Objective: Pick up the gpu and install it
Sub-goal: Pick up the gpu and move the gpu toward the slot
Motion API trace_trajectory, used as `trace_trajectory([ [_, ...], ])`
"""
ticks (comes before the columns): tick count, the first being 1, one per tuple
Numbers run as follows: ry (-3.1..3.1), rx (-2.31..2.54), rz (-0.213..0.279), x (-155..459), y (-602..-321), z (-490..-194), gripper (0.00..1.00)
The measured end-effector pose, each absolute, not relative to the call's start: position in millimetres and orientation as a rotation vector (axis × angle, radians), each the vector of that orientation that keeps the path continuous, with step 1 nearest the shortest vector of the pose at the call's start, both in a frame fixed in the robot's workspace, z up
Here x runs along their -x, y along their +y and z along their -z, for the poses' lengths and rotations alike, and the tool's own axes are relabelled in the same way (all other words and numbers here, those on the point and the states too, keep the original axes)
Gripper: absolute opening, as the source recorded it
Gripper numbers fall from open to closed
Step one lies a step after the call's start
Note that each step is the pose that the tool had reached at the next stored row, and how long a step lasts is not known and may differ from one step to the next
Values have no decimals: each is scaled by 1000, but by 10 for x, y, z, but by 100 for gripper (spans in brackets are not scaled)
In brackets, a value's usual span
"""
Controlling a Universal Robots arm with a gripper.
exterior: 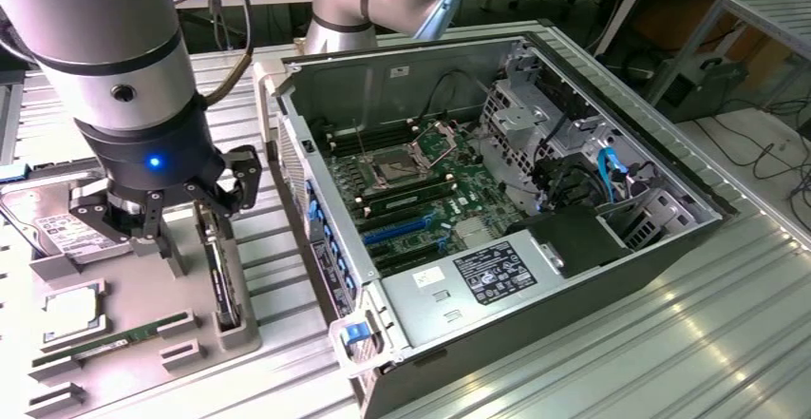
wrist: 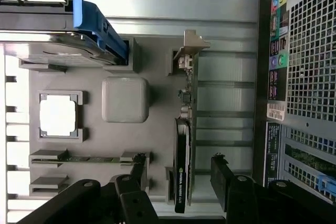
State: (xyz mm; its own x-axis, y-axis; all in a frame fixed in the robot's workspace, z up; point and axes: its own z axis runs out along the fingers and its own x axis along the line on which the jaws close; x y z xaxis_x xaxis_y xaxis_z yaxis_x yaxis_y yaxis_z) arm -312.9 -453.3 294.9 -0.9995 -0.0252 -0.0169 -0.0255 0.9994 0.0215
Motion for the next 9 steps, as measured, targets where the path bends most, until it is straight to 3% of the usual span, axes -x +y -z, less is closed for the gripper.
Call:
trace_trajectory([
  [9,3125,40,-34,3108,-4534,-2821,61],
])
